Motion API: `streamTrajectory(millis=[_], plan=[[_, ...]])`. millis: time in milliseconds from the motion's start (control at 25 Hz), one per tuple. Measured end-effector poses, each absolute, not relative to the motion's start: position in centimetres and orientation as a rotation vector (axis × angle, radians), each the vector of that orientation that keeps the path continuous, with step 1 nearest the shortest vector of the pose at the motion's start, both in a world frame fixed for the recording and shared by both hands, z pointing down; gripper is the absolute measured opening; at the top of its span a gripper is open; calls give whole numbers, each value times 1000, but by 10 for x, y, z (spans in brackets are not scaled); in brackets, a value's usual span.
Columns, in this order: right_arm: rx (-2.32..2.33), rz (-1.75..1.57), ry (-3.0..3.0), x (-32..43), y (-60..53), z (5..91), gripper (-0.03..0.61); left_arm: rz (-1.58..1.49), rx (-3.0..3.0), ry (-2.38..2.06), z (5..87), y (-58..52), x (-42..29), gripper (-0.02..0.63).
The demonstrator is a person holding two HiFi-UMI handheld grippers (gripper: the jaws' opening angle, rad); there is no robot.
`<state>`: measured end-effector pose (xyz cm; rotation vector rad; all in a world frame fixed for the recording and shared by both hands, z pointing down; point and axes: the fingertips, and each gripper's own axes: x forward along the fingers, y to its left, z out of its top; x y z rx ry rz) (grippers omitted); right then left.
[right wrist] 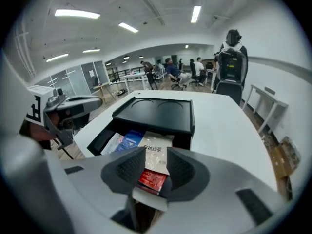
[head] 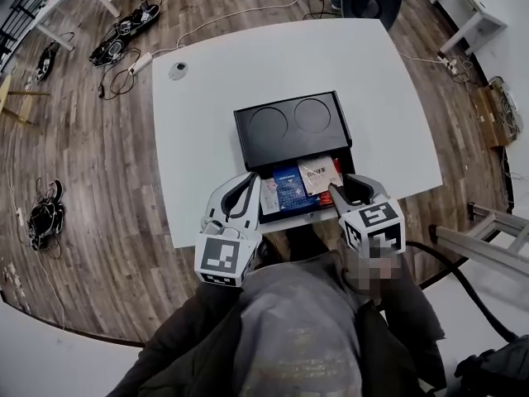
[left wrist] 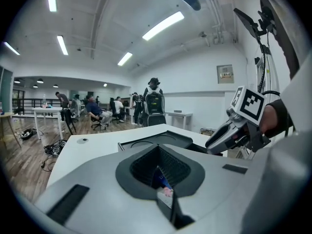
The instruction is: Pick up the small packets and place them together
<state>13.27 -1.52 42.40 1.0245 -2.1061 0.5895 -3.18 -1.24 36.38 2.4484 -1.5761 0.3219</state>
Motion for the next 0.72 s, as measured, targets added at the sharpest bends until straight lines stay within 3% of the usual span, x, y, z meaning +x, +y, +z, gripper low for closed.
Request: streamTrajectory(millis=[720], plan=[[659, 385, -1786, 106, -32, 491, 172, 342, 2299, -1637, 396, -33, -60, 2]])
